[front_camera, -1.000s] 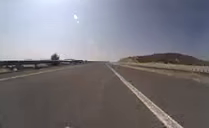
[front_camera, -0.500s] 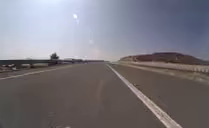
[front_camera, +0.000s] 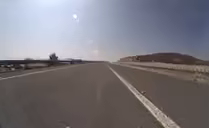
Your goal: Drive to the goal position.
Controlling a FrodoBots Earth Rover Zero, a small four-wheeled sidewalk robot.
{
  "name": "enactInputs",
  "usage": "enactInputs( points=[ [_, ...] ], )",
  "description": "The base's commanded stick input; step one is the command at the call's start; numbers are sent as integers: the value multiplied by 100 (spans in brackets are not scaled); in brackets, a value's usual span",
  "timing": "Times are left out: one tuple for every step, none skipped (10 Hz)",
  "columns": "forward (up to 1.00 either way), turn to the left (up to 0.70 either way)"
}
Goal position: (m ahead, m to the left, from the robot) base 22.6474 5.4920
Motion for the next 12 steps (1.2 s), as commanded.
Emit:
enactInputs(
  points=[
    [100, 0],
    [100, 0],
    [100, 0],
    [100, 0],
    [100, 0],
    [100, 0],
    [100, 0],
    [100, 0],
    [100, 0],
    [100, 0],
    [100, 0],
    [100, 0]
  ],
)
